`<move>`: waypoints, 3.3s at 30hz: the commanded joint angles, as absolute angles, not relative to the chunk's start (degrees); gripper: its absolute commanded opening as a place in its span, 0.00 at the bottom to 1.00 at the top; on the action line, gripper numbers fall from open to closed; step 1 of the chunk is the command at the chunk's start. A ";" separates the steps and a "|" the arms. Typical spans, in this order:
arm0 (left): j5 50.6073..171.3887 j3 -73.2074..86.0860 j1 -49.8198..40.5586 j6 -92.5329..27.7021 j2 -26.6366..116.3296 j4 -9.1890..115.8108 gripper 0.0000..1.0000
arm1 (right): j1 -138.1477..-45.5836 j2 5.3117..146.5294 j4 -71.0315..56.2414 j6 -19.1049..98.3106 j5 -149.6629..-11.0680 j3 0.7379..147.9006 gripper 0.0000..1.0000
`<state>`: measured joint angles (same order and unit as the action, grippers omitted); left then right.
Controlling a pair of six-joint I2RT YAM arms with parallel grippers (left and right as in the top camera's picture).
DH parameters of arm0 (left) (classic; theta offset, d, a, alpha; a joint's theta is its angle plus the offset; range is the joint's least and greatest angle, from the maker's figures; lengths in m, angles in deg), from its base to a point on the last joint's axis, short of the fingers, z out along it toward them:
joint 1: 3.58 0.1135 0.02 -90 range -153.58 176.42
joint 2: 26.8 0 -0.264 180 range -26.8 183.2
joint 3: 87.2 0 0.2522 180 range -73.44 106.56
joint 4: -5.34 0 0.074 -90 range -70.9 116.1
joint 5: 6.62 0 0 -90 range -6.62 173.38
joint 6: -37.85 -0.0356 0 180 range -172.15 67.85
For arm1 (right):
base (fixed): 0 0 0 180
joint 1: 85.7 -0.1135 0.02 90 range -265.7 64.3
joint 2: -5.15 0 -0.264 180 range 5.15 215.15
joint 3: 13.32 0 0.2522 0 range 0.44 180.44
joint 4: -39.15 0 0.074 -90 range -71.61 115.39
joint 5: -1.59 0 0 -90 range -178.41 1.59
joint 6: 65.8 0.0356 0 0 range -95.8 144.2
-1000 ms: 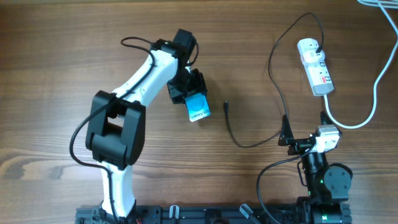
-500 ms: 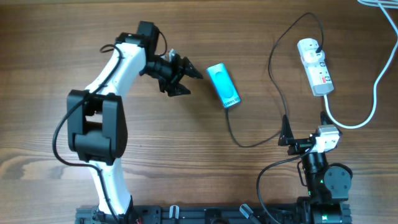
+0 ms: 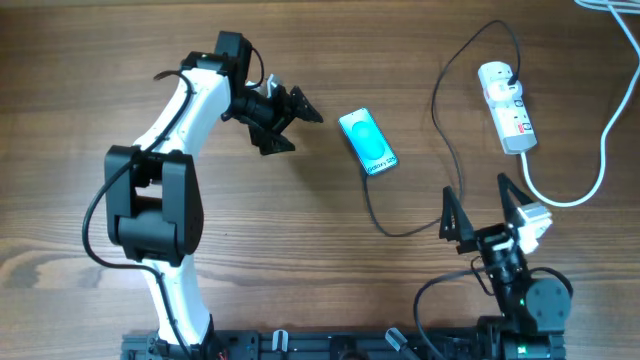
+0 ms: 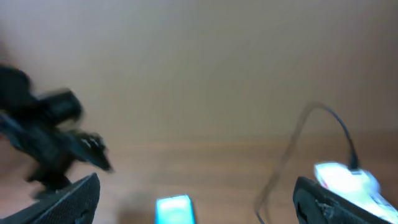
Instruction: Plug charger to phone and switch on socket
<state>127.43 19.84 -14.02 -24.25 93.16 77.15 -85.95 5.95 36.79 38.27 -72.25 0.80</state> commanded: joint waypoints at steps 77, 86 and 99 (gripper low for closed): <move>59.70 27.40 -44.64 -6.92 107.26 62.46 0.99 | -86.17 34.58 23.81 44.30 -93.97 1.94 1.00; 62.39 27.84 -41.95 -6.90 104.96 65.67 0.99 | -86.17 34.58 23.81 44.30 -93.97 1.94 1.00; 71.81 28.60 -45.54 -0.23 102.36 56.32 0.99 | -86.17 34.58 23.81 44.28 -93.97 1.94 1.00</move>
